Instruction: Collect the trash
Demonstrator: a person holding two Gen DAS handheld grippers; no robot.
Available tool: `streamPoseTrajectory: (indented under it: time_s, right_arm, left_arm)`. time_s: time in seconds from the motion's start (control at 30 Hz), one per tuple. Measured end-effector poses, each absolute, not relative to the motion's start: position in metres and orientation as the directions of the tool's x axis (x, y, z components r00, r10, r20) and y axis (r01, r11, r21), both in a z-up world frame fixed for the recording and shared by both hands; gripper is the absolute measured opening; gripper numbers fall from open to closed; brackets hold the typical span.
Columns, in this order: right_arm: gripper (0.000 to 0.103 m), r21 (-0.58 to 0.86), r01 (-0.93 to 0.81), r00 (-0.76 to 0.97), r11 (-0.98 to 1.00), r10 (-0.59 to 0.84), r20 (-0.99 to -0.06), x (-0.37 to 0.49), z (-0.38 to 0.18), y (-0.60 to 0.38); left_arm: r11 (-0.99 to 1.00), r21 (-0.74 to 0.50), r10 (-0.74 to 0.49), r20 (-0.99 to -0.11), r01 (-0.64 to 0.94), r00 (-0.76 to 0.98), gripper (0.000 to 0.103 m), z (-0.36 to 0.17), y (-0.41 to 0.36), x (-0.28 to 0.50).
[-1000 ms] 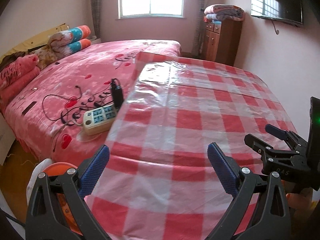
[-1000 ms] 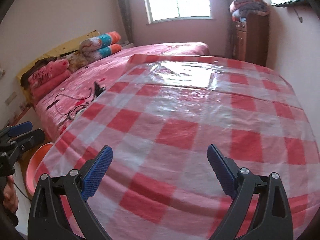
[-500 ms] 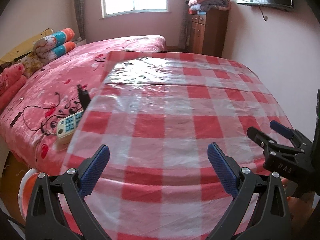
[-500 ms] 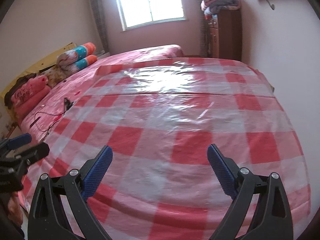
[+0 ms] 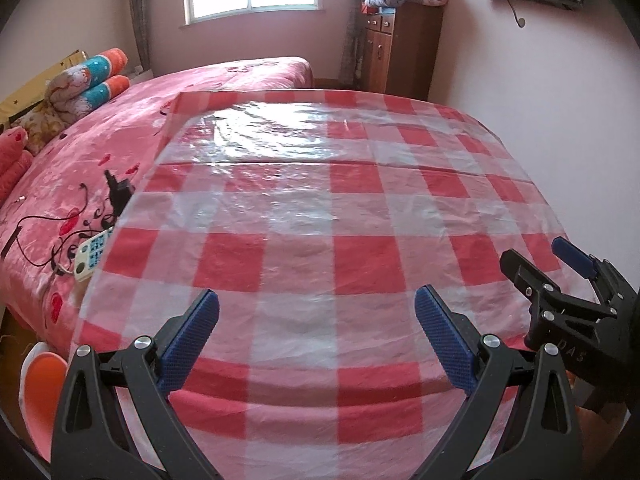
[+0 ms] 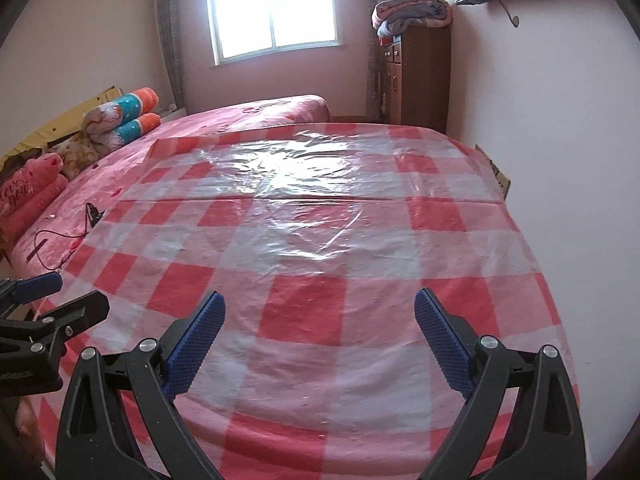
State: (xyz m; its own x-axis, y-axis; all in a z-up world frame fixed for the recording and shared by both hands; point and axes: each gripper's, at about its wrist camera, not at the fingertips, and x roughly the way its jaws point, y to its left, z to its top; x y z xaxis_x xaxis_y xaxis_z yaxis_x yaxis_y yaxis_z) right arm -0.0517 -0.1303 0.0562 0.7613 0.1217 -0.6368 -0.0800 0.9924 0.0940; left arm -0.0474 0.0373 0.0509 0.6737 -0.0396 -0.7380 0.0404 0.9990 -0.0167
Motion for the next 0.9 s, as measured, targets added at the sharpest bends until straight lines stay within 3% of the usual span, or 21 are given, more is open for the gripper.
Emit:
streamPoseTrajectory:
  time_s: [0.9]
  right_arm:
    - [0.096, 0.034, -0.033, 0.787, 0.999, 0.047, -0.615, -0.053, 0.06, -0.146]
  left_arm:
    - [0.999, 0.048, 0.018, -0.712, 0.024, 0.702, 0.099, 0.046, 0.01, -0.028]
